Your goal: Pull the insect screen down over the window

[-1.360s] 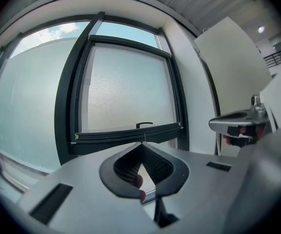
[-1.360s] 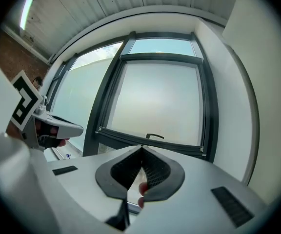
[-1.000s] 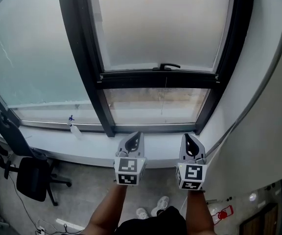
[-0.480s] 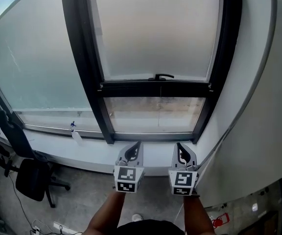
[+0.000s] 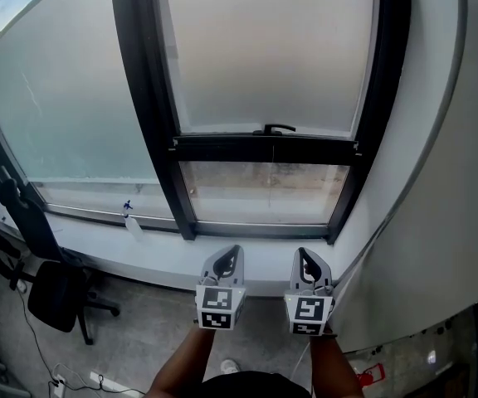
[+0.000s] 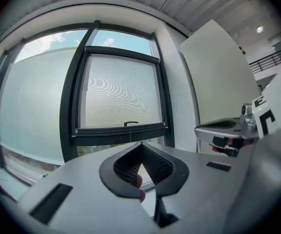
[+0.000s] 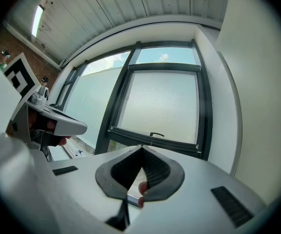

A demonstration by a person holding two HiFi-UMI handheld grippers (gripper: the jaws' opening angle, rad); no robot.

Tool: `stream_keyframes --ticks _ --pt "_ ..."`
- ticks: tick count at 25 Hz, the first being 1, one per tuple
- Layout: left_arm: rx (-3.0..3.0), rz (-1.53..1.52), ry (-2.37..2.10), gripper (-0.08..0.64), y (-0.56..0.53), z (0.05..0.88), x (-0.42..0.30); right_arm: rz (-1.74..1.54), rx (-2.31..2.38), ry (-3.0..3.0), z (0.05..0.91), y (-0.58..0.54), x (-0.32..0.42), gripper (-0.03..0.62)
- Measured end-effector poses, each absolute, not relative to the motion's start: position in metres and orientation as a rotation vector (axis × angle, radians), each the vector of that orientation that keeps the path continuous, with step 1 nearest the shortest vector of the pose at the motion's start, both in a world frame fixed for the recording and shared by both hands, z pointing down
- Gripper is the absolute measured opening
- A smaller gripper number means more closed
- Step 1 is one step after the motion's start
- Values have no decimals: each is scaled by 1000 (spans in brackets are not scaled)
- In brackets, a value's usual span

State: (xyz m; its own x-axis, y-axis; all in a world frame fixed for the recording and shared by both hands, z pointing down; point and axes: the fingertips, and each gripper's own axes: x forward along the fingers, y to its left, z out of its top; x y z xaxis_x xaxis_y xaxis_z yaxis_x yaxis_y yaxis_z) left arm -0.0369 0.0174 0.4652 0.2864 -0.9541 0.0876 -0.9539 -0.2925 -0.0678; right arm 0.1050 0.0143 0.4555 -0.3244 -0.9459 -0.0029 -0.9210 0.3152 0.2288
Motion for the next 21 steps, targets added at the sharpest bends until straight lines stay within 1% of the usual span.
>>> stream_keyframes --ticks 21 --pt "-2541 -206 1852 3 33 474 -23 -302 1728 -2462 455 33 106 3"
